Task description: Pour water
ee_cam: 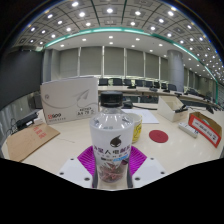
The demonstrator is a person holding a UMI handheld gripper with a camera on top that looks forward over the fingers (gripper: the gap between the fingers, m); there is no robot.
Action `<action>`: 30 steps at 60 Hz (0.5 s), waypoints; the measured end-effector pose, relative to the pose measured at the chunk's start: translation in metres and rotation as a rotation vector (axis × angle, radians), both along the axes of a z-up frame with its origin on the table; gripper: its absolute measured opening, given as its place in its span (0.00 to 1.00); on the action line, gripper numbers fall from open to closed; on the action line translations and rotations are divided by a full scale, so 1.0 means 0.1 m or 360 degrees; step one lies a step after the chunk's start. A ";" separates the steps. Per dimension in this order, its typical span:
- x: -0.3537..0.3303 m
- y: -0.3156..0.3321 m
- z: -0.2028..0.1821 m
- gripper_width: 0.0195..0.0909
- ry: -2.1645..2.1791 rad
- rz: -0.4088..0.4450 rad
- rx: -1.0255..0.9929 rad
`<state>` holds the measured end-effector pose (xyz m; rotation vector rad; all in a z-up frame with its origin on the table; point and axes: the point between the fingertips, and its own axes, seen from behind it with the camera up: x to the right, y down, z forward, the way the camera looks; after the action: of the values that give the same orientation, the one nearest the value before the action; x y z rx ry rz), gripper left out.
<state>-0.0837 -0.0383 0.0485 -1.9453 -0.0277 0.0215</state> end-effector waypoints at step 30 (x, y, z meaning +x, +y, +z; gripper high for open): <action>-0.64 0.65 1.14 0.27 0.0865 0.0051 0.0105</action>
<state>-0.1480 0.0263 0.1630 -1.8161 0.2966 0.5607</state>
